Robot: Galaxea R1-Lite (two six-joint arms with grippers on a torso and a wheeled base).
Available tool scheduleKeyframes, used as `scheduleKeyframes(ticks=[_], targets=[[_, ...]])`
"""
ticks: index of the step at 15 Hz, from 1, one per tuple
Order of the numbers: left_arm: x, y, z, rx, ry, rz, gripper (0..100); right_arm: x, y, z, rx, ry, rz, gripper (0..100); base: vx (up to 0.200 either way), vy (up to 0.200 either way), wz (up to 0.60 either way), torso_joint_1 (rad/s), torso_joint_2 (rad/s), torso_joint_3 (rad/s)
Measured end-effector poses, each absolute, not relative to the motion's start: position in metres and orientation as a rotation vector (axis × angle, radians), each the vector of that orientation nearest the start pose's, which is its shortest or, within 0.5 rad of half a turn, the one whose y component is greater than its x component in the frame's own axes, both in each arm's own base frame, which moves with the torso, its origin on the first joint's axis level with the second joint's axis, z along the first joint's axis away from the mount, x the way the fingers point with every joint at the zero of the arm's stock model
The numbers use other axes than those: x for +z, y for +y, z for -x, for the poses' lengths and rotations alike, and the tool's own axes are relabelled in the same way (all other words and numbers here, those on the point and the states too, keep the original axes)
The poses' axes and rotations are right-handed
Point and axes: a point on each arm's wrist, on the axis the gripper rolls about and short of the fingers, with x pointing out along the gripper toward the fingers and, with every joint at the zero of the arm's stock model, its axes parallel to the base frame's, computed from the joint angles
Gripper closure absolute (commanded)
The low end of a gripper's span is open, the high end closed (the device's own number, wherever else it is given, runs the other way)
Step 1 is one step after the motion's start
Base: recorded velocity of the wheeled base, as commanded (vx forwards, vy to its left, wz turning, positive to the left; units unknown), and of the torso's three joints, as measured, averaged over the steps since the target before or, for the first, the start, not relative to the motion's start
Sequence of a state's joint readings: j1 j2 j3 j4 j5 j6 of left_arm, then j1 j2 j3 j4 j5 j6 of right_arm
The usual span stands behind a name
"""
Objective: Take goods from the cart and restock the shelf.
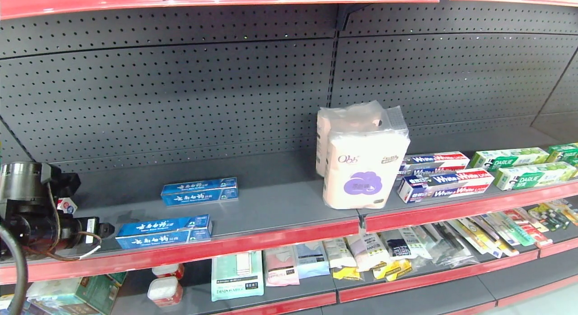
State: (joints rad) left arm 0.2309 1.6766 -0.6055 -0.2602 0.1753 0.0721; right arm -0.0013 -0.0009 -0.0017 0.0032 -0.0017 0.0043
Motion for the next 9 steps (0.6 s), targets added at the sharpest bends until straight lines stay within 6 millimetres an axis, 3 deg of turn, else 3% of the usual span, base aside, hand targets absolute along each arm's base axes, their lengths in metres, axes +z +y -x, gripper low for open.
scheduleKeyframes(ticks=[9], targets=[[0.1078, 0.0539, -0.2525, 0.323, 0.818, -0.058, 0, 0.0756, 0.0, 0.023, -0.003, 0.0, -0.005, 0, 0.0, 0.0, 0.0, 0.0, 0.0, 0.0]])
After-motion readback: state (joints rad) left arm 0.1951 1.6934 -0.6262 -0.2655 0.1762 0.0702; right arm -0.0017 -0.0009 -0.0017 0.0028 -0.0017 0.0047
